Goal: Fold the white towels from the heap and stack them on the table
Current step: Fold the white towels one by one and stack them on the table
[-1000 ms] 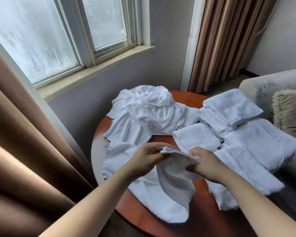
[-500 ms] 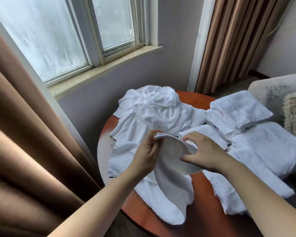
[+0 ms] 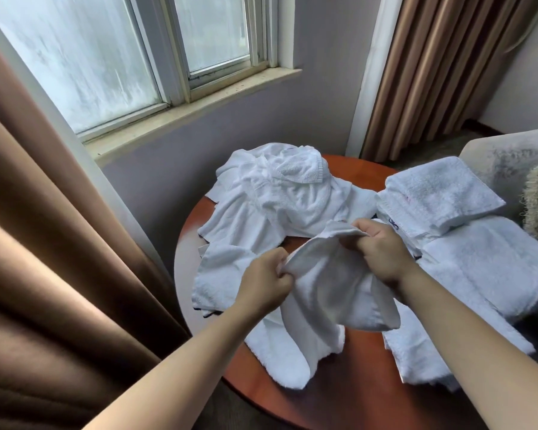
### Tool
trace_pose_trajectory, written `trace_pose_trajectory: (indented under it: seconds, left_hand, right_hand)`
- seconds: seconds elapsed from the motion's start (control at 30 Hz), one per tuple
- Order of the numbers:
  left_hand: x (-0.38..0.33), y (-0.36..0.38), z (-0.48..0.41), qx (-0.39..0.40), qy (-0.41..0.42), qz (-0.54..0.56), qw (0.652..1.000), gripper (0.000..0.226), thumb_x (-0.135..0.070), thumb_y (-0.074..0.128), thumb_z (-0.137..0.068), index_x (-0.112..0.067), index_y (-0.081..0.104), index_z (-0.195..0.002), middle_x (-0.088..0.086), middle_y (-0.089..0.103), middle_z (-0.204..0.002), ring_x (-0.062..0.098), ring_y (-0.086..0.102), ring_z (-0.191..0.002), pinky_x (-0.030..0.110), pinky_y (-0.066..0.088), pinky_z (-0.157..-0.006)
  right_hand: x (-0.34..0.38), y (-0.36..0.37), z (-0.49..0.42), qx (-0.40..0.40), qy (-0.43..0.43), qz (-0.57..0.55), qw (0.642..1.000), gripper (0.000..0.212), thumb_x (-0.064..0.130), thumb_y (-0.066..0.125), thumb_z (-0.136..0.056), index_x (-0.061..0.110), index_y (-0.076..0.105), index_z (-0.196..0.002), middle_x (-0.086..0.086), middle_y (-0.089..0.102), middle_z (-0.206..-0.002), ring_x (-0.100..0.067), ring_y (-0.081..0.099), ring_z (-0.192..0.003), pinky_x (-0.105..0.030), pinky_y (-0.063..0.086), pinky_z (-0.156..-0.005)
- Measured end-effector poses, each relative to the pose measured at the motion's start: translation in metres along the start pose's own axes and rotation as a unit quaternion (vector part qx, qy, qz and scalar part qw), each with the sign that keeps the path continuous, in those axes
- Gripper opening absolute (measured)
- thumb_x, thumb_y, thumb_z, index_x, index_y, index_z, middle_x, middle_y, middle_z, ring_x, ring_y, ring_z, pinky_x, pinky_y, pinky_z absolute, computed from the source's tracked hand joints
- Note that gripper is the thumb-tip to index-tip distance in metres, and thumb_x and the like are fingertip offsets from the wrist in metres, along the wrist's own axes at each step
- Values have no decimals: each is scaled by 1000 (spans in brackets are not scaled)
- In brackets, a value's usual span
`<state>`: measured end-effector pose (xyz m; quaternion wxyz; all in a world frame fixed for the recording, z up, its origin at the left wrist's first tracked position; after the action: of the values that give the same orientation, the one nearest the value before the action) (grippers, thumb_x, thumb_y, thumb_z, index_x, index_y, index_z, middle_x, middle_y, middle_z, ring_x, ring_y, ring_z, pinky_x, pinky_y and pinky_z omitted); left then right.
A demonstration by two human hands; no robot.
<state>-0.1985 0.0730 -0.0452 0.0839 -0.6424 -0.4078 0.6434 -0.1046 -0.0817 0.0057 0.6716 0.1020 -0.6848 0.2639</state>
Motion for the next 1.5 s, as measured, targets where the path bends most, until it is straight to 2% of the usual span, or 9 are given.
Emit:
trace_pose_trajectory:
  seconds: [0.2,0.37,0.47,0.53,0.63,0.87,1.17,1.37,1.5]
  left_hand:
    - [-59,-19,-11,-37,194,-4,980,20,-9,40,-73,-15,53,-86,-9,46,-84,12,45,-74,26,36,-64]
    - [-90,4,-4,27,282,-82,956,26,-14,32,-81,-9,54,-94,11,57,-88,25,49,-79,24,31,-67]
    - [-96,19,1,55,277,-78,956,28,-13,35,-81,-4,53,-101,13,63,-94,25,52,-86,29,35,-72]
    - [-97,18,1,40,262,-61,962,23,-17,41,-84,-5,50,-102,11,62,-88,24,50,-79,31,32,-66]
    - [-84,9,3,0,224,-67,972,22,-6,57,-79,-8,50,-100,2,55,-78,19,43,-71,29,26,-61]
    - [-37,18,18,-43,203,-75,975,27,-16,53,-66,-25,51,-91,0,61,-80,19,55,-71,22,37,-62]
    - [-34,31,22,-28,232,1,972,23,-33,65,-79,-29,58,-101,11,46,-144,31,41,-136,50,37,-107]
    - [-53,37,12,29,232,-38,972,34,-21,47,-75,-17,68,-101,-2,62,-109,16,57,-101,54,42,-93]
    - [-55,40,13,-30,264,-255,930,51,-17,41,-68,-17,55,-116,3,60,-91,25,62,-85,45,50,-81]
  right_hand:
    - [-32,-44,5,-85,88,6,993,10,6,62,-82,12,68,-88,-7,71,-89,-29,67,-89,-41,52,-80]
    - [16,-29,10,0,-90,397,914,83,14,70,-70,30,34,-143,8,39,-136,-14,29,-134,-36,21,-114]
    - [22,14,16,111,-156,490,850,47,31,68,-74,36,47,-116,16,52,-116,-13,41,-125,-46,13,-115]
    - [15,19,15,119,-137,448,876,17,30,64,-82,31,47,-80,10,59,-82,-20,57,-96,-35,35,-92]
    - [8,7,14,75,-121,328,934,39,21,65,-83,23,38,-55,6,44,-56,-16,46,-63,-31,32,-58]
    - [16,-1,8,4,-120,175,977,28,25,63,-79,4,49,-66,-3,49,-62,-15,46,-64,-36,38,-63]
    - [20,-4,15,126,-126,88,980,34,32,63,-71,-1,61,-80,-24,59,-82,-15,53,-74,-32,43,-72]
    - [27,-10,22,146,-153,111,971,31,41,58,-64,10,59,-69,-4,52,-66,-8,48,-66,-22,39,-63]
    - [31,-23,28,87,-196,150,965,12,28,57,-72,17,58,-67,-1,54,-63,-4,46,-61,-24,37,-59]
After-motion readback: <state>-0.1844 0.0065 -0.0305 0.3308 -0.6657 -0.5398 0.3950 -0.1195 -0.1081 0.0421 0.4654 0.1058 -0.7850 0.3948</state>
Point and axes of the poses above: each hand's wrist, its own z-axis away from the middle knuckle, its own y-axis out of the palm, x = y × z, the point moved 9 cm from there along -z, towards the middle knuckle
